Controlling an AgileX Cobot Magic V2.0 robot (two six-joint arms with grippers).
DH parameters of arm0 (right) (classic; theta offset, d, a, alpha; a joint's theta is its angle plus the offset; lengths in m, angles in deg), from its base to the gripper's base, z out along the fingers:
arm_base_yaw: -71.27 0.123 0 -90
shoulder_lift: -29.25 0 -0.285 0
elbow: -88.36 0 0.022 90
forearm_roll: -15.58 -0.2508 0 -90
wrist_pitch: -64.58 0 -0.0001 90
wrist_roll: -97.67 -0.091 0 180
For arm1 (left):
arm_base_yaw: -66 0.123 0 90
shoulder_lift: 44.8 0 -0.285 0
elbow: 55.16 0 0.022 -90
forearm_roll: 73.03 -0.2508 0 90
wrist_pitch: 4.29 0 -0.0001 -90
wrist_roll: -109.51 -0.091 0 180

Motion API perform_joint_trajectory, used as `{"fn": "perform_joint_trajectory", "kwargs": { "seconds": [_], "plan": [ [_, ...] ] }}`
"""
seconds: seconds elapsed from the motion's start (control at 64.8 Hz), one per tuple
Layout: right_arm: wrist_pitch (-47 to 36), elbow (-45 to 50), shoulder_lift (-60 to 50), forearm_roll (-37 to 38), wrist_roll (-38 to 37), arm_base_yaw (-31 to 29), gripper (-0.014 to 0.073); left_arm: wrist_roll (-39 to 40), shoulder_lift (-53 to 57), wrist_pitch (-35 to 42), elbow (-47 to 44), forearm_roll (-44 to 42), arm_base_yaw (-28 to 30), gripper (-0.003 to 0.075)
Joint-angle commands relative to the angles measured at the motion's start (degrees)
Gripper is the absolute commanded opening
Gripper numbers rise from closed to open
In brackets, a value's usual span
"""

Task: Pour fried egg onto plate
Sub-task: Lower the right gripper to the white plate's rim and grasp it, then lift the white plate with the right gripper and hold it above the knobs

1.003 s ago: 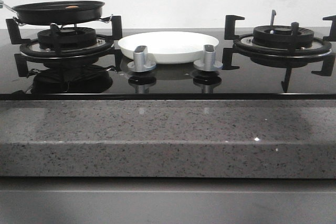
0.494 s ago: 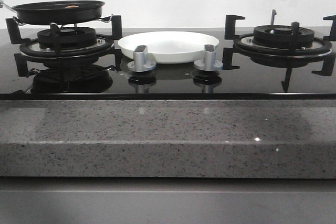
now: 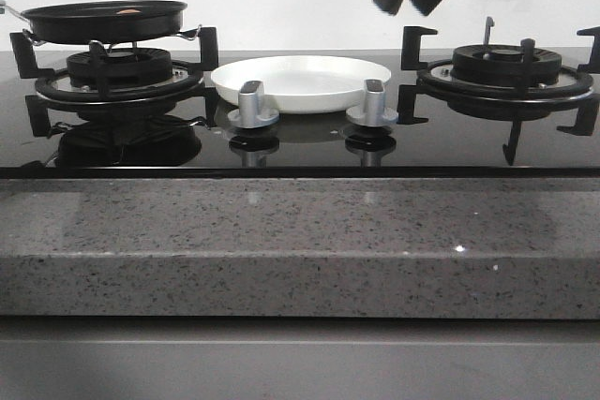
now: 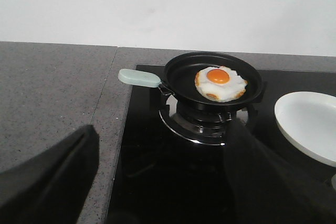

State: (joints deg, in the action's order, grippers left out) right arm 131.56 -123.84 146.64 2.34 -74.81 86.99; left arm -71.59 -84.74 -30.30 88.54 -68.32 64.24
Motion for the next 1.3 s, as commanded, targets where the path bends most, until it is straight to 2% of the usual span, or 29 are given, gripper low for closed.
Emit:
{"fn": "perform_joint_trajectory", "kwargs": {
  "seconds": [0.0, 0.309, 0.617, 0.787, 1.049, 1.157, 1.28],
  "plan": [
    [1.33, -5.92, 0.83, 0.08, -0.30, -0.22, 0.0371, 0.48, -0.56, 4.87, 1.91, 0.16, -0.24, 0.0502],
    [6.97, -16.58, 10.57, -0.60, -2.02, -2.55, 0.0371, 0.48, -0.56, 4.87, 1.91, 0.16, -0.24, 0.0502],
    [7.29, -18.32, 14.71, -2.20, -2.14, -3.06, 0.0365, 0.48, -0.56, 4.97, 1.91, 0.16, -0.24, 0.0502],
    [7.02, -18.32, 15.16, -3.32, -2.09, -3.06, 0.0252, 0.48, -0.56, 4.97, 1.91, 0.16, -0.24, 0.0502],
    [5.28, -18.32, 15.04, -3.59, -2.09, -3.09, 0.0000, 0.48, -0.56, 4.97, 1.91, 0.16, -0.24, 0.0503],
    [4.80, -18.32, 14.49, -3.97, -2.09, -3.09, -0.0061, 0.48, -0.56, 4.97, 1.91, 0.16, -0.24, 0.0503],
    [4.35, -18.32, 12.75, -4.42, -2.20, -3.09, -0.0068, 0.48, -0.56, 4.97, 1.91, 0.16, -0.24, 0.0503]
  ]
}}
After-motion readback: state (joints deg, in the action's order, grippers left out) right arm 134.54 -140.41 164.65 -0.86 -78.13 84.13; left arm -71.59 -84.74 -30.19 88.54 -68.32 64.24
